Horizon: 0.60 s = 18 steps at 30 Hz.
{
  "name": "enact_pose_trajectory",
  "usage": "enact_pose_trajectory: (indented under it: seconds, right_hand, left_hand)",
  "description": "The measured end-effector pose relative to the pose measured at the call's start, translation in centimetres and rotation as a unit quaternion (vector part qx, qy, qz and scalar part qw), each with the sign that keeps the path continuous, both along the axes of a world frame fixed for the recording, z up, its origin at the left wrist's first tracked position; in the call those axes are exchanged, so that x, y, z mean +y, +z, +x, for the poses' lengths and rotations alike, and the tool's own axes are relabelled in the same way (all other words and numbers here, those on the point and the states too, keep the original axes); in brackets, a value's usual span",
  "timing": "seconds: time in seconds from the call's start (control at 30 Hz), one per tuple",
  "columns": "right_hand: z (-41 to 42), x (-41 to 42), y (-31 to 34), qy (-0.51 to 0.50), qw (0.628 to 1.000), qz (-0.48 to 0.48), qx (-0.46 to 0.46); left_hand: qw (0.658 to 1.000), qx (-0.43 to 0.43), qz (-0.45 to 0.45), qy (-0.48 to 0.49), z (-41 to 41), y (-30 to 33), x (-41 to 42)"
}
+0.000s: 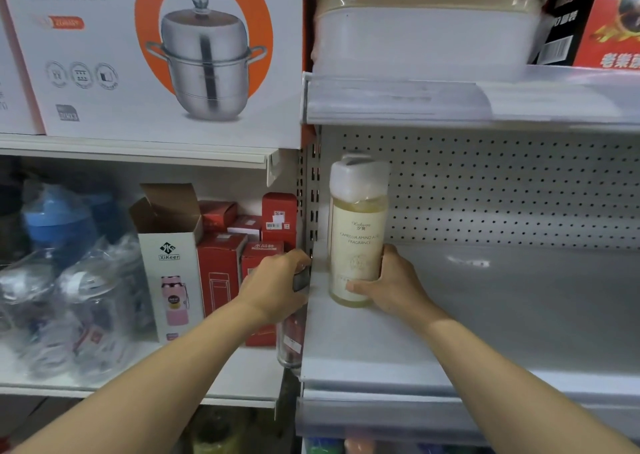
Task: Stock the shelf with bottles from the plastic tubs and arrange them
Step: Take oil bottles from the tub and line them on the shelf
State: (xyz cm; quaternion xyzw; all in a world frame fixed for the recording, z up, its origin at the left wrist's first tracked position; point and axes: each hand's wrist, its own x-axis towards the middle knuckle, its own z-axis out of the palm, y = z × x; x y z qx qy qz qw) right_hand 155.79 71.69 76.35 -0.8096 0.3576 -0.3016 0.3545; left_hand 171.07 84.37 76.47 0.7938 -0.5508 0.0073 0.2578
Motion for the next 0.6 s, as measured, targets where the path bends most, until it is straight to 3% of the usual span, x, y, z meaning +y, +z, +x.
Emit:
enact_pose_trajectory:
  seconds: [0.6]
  right_hand:
    - [3.1,-1.0,0.1,-0.05,0.996,-0.012,0.071]
  left_hand:
    - [1.0,-0.009,0.019,0.02,-0.5,0.3,0.9]
